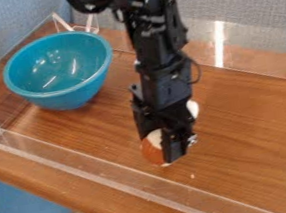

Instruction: Remove the mushroom from inside the blue bowl and put it on the table

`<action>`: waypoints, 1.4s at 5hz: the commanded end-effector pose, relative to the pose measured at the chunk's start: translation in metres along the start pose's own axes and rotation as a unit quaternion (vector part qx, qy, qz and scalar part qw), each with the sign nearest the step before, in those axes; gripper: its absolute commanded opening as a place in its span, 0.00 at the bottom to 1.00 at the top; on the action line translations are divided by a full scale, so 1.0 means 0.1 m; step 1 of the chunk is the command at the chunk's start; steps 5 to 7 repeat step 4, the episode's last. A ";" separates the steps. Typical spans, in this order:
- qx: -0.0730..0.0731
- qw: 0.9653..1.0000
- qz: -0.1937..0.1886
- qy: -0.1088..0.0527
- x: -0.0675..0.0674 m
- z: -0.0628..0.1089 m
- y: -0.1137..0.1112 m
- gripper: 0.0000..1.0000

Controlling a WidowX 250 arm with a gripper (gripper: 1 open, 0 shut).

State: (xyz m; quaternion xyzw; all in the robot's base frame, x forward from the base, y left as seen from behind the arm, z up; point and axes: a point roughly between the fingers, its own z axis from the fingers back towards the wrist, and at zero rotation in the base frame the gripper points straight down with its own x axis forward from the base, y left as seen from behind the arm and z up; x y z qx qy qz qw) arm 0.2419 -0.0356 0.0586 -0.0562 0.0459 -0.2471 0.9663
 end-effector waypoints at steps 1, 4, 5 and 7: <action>0.013 0.999 0.013 -0.028 0.09 0.16 0.13 0.00; 0.005 0.999 0.048 -0.021 -0.01 0.01 0.20 0.00; 0.005 0.999 0.048 -0.021 -0.01 0.01 0.20 0.00; 0.005 0.999 0.048 -0.021 -0.01 0.01 0.20 0.00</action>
